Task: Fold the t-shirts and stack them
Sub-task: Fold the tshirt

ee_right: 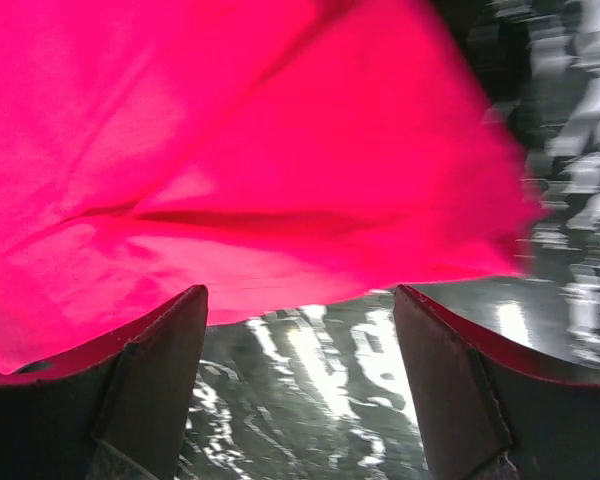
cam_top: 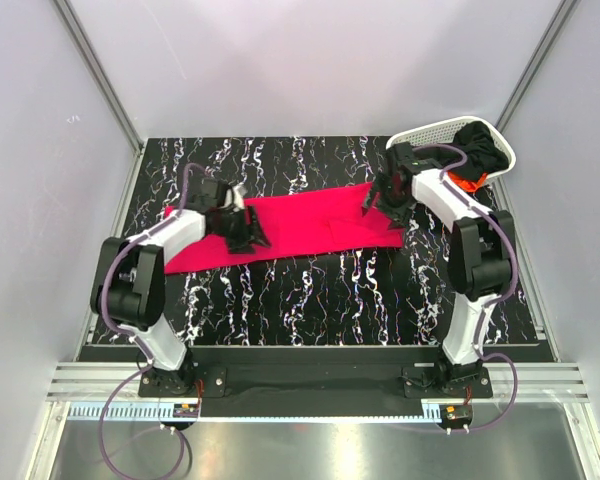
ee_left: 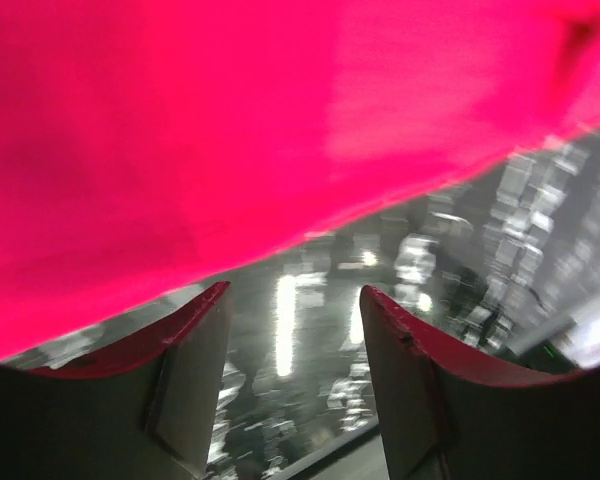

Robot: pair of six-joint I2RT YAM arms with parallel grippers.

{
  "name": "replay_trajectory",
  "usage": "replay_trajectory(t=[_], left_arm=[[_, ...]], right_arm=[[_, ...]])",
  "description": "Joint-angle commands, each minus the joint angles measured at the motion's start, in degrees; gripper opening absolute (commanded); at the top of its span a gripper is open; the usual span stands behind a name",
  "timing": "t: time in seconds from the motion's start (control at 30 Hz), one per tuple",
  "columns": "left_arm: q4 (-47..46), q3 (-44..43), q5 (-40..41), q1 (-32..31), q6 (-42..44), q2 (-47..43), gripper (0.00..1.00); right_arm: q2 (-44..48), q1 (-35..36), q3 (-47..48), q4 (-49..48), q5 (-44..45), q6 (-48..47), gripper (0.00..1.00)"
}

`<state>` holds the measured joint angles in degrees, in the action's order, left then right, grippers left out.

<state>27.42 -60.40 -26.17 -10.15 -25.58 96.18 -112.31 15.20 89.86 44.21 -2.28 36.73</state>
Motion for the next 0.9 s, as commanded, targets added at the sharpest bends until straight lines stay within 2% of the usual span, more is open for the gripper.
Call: replay_trajectory(t=[0.0,0.1,0.17,0.23,0.33,0.43,0.63,0.73,0.87], left_arm=[[-11.58,-3.14,-8.89,-5.83,-5.78,2.85,0.59],[-16.69,-5.86,-10.12,-8.91,-12.45,7.68,0.58],[-17.66,-8.23,-10.56,-9.79,-13.70,9.28,0.58],[-16.70,-10.34,-8.91,-9.80,-13.62,10.25,0.57],[-9.77,-12.28,-3.03,-9.45,-9.50,8.86,0.57],[-3.01,-11.50,0.93,-7.61,-5.80,7.19,0.58],[-0.36,-3.15,3.50,4.06,-1.05,2.61,0.57],[0.88,-1.56,3.85,7.85,1.06,1.91,0.56],[1.23,-0.60,4.46,8.75,2.12,2.52,0.56]], right_arm=[[6.14,-4.21,-2.15,-0.35,-0.61,-4.99,0.81],[7.89,-6.06,-3.99,-0.26,-0.62,-7.98,0.80],[9.47,-6.32,-5.22,-0.26,0.00,-9.13,0.80],[10.09,-6.32,-6.10,-0.35,-0.70,-8.44,0.80],[11.50,-6.15,-7.94,-0.26,-1.23,-3.19,0.79],[10.81,-4.49,-7.69,-0.52,-0.80,1.13,0.80],[5.98,2.10,-5.67,-0.79,-0.79,9.66,0.80],[5.96,4.83,-9.24,-4.73,-0.97,15.02,0.80],[6.23,6.77,-13.31,-13.34,1.05,18.20,0.80]])
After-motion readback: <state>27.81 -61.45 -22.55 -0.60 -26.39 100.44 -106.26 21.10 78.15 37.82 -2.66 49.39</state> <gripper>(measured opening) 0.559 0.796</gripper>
